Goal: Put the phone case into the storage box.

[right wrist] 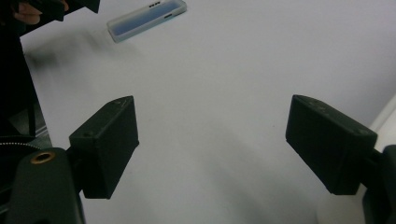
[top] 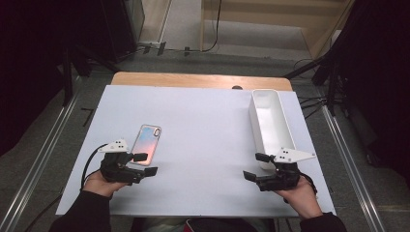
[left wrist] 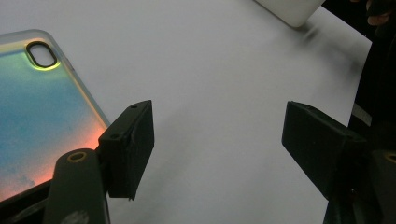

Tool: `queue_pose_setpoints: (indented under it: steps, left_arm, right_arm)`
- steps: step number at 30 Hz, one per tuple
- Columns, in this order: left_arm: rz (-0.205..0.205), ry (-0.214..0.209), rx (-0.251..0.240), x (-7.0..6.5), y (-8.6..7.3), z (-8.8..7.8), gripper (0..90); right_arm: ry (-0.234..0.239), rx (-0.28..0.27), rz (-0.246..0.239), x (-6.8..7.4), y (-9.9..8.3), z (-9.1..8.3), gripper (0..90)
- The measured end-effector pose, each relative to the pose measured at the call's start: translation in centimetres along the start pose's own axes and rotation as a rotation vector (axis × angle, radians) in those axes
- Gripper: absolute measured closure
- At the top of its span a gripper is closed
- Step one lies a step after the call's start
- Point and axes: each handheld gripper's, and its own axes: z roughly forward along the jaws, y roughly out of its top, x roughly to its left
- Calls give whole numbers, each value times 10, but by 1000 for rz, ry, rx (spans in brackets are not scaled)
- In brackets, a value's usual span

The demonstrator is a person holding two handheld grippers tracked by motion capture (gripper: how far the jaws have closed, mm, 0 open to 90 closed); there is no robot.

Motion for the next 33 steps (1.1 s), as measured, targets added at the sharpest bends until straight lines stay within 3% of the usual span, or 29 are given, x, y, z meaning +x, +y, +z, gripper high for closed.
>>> queue_pose_setpoints:
  steps: [33]
  left_arm:
    - [6,4,6,-1,-1,0,249]
  right_arm:
    - [3,-1,2,0,1,0,158]
